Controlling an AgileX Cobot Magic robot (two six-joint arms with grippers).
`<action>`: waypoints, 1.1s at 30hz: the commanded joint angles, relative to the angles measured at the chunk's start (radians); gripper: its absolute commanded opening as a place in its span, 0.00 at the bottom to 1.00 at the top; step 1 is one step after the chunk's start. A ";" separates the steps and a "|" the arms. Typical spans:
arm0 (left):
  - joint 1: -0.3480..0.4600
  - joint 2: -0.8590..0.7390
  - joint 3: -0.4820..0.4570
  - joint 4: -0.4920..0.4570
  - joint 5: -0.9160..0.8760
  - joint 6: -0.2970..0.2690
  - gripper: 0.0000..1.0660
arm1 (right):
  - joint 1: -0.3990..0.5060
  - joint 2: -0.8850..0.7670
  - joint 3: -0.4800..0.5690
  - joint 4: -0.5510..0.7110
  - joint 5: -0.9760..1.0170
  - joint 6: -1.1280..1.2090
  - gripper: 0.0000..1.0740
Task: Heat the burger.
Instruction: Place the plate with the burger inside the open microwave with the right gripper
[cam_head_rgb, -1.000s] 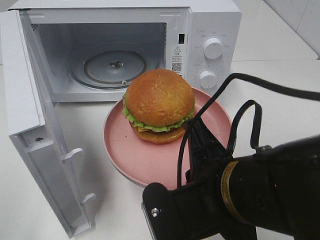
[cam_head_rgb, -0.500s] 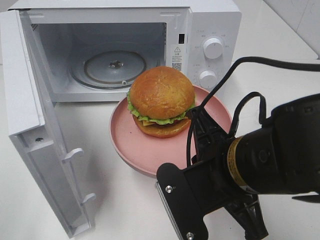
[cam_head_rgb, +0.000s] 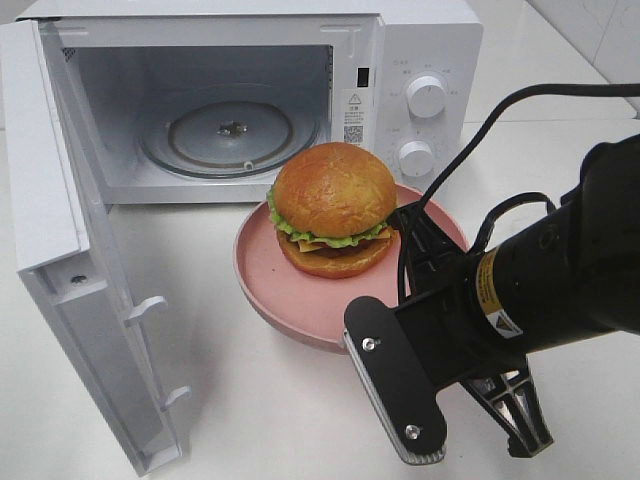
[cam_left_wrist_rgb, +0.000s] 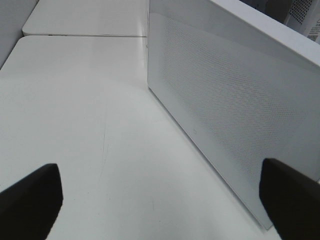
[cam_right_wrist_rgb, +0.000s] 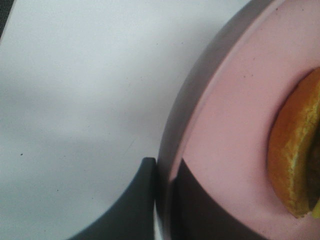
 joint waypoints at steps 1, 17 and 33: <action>0.002 -0.020 0.002 0.000 -0.003 -0.006 0.94 | -0.025 -0.006 -0.009 0.046 -0.061 -0.095 0.00; 0.002 -0.020 0.002 0.000 -0.003 -0.006 0.94 | -0.154 -0.005 -0.009 0.444 -0.146 -0.534 0.00; 0.002 -0.020 0.002 0.000 -0.003 -0.006 0.94 | -0.164 0.135 -0.161 0.423 -0.175 -0.530 0.00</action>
